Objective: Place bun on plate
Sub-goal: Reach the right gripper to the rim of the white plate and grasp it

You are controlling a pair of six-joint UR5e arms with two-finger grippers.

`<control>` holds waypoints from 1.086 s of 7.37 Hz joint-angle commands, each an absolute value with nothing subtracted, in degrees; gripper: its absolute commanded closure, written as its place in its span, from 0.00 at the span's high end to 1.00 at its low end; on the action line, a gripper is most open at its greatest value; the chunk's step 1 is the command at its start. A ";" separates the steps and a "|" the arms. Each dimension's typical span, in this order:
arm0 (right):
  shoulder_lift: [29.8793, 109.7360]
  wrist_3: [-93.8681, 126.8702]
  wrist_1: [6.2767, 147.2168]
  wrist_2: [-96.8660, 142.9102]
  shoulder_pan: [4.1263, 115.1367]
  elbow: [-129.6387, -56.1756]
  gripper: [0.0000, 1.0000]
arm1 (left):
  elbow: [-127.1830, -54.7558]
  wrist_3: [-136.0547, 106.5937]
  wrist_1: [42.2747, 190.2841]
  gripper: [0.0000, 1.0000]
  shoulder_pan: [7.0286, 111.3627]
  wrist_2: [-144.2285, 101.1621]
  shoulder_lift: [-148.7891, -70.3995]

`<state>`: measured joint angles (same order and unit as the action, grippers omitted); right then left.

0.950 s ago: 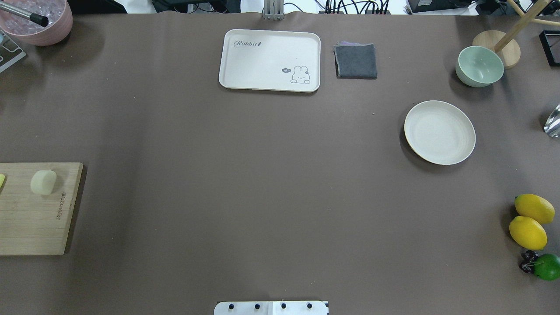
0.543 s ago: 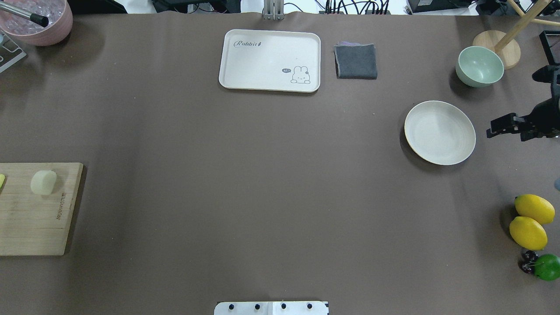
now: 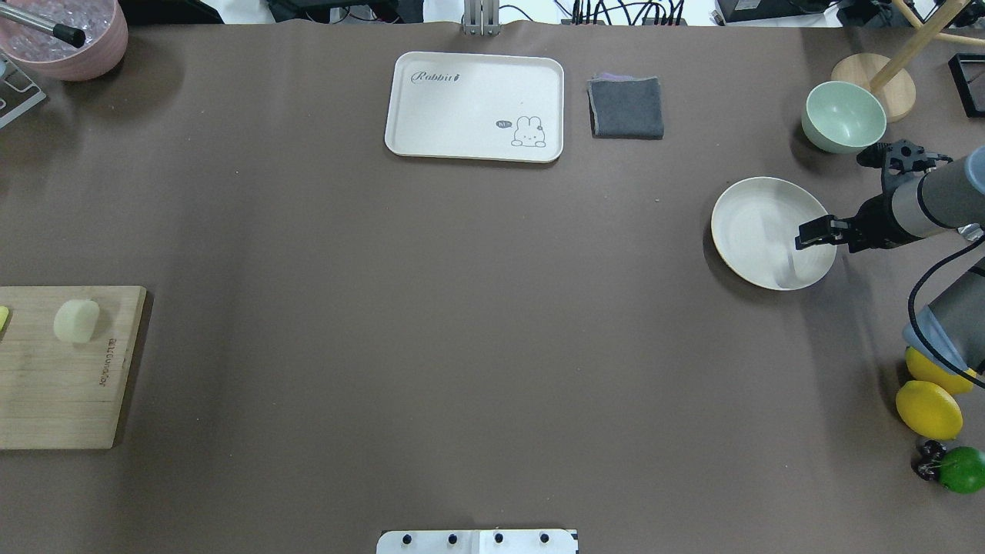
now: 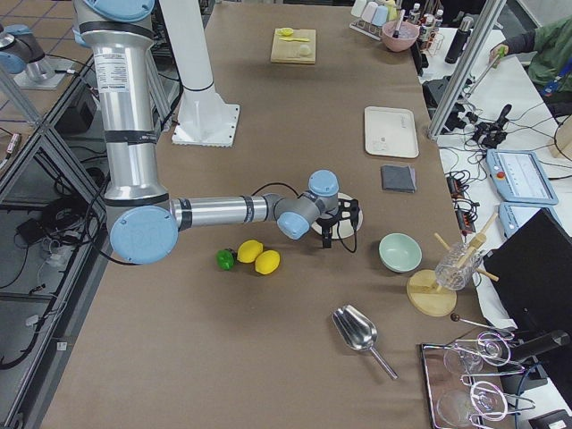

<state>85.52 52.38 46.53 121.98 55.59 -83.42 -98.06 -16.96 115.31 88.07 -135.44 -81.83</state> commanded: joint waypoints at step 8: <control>87.45 52.82 44.91 122.08 55.81 -87.01 0.00 | -98.09 -16.96 115.40 0.98 87.98 -135.44 -81.91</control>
<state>87.43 52.72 44.79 122.07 55.69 -86.40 -98.04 -16.95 115.40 87.98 -135.44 -81.88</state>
